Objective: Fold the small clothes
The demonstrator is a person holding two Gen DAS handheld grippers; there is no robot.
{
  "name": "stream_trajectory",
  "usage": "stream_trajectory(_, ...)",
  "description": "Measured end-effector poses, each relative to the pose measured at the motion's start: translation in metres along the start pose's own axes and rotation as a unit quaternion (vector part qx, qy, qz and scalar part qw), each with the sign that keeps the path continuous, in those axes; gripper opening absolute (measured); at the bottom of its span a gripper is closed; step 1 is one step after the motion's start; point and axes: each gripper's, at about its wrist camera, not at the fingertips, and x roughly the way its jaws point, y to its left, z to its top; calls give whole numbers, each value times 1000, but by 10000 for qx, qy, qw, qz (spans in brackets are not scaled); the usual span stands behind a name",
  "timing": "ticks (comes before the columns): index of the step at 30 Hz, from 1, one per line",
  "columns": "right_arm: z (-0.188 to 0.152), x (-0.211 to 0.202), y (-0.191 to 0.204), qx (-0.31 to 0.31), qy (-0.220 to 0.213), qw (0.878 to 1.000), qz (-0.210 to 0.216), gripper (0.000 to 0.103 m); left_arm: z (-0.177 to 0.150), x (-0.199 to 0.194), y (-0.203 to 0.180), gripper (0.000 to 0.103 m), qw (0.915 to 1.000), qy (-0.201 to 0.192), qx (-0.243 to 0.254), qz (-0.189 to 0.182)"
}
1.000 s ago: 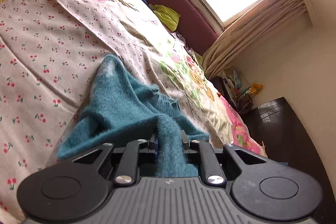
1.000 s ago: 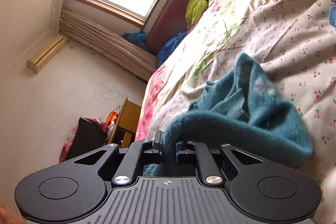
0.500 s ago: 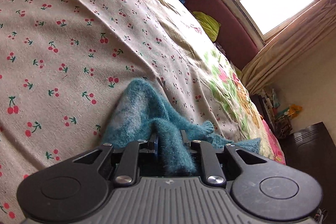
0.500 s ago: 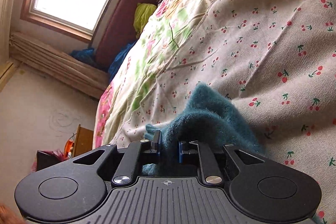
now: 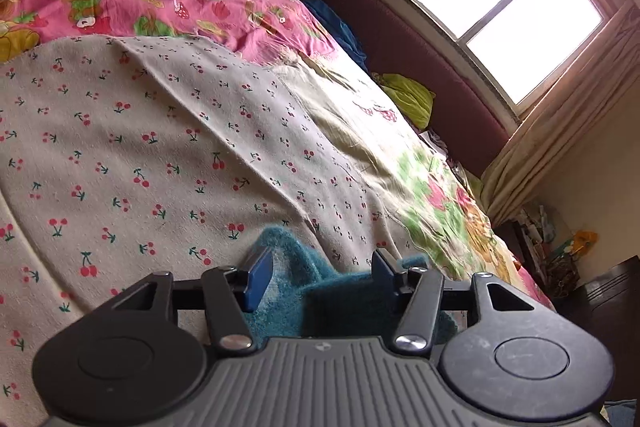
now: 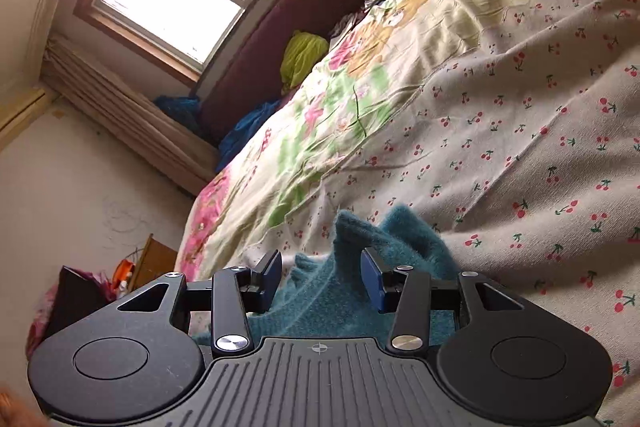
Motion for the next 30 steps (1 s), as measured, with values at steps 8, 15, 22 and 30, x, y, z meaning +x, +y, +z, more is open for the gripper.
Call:
stream_trajectory(8, -32, 1, -3, -1673, 209, 9800, -1060, 45, -40, -15, 15, 66, 9912, 82, 1162, 628)
stream_trajectory(15, -52, -3, 32, -2605, 68, 9588, -1131, 48, -53, -16, -15, 65, 9697, 182, 2374, 547)
stream_trajectory(22, -59, -8, 55, -2916, -135, 9493, -1171, 48, -62, 2, -31, 46, 9424, 538, 3219, 731)
stream_trajectory(30, -59, -8, 82, -3142, -244, 9428, -1082, 49, -55, 16, -28, 45, 9431, 849, 3157, 604)
